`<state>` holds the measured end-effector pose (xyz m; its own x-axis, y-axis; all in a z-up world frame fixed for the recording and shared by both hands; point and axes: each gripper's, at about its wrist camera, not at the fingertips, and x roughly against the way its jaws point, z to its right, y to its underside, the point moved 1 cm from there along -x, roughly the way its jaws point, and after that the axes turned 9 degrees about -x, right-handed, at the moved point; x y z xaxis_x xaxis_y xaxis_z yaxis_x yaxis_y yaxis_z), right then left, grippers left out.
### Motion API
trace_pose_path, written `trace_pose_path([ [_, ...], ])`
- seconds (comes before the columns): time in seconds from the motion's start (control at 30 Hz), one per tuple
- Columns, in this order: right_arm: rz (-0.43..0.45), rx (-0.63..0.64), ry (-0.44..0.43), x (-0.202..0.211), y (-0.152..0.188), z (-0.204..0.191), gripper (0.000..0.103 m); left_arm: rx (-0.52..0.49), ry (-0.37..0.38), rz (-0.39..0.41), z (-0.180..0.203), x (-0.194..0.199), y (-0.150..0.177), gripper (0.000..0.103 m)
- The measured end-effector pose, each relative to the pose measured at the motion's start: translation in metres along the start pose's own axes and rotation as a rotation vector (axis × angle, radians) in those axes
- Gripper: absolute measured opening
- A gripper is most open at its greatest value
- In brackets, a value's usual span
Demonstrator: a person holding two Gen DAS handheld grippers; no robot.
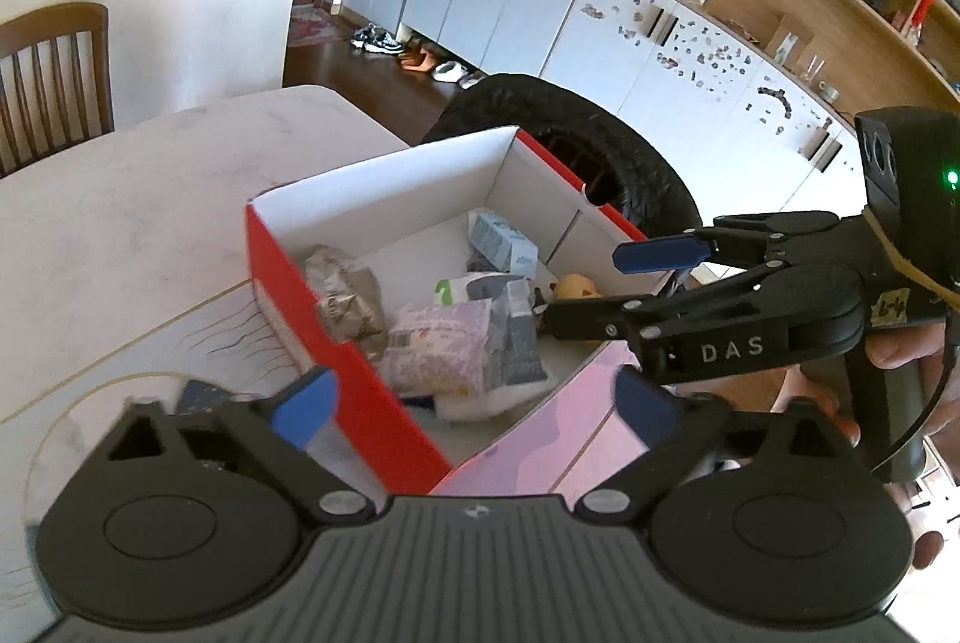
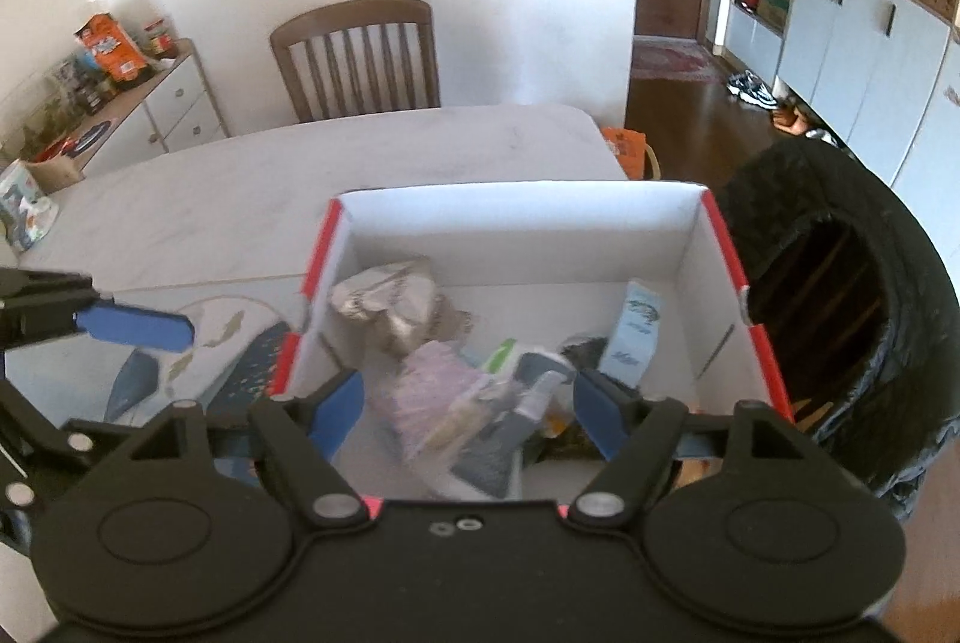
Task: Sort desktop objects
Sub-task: 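Move both grippers back toward the snack bag and white cable on the table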
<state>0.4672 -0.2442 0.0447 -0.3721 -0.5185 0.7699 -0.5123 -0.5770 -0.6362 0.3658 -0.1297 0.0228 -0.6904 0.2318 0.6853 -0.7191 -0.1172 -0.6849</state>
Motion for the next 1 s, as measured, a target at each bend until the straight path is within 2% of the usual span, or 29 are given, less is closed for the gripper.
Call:
trace_pose_path([
  [0.53,-0.008,-0.002,-0.005,0.011,0.046,-0.073,0.078,-0.010,-0.020,0.001,-0.055,0.075,0.055,0.103],
  [0.8,-0.005,0.014,0.014,0.014,0.069,-0.111,0.078,0.001,-0.036,-0.007,-0.081,0.094,0.077,0.103],
  [1.0,-0.009,0.047,0.030,0.012,0.089,-0.140,0.078,-0.038,-0.057,-0.024,-0.090,0.103,0.097,0.103],
])
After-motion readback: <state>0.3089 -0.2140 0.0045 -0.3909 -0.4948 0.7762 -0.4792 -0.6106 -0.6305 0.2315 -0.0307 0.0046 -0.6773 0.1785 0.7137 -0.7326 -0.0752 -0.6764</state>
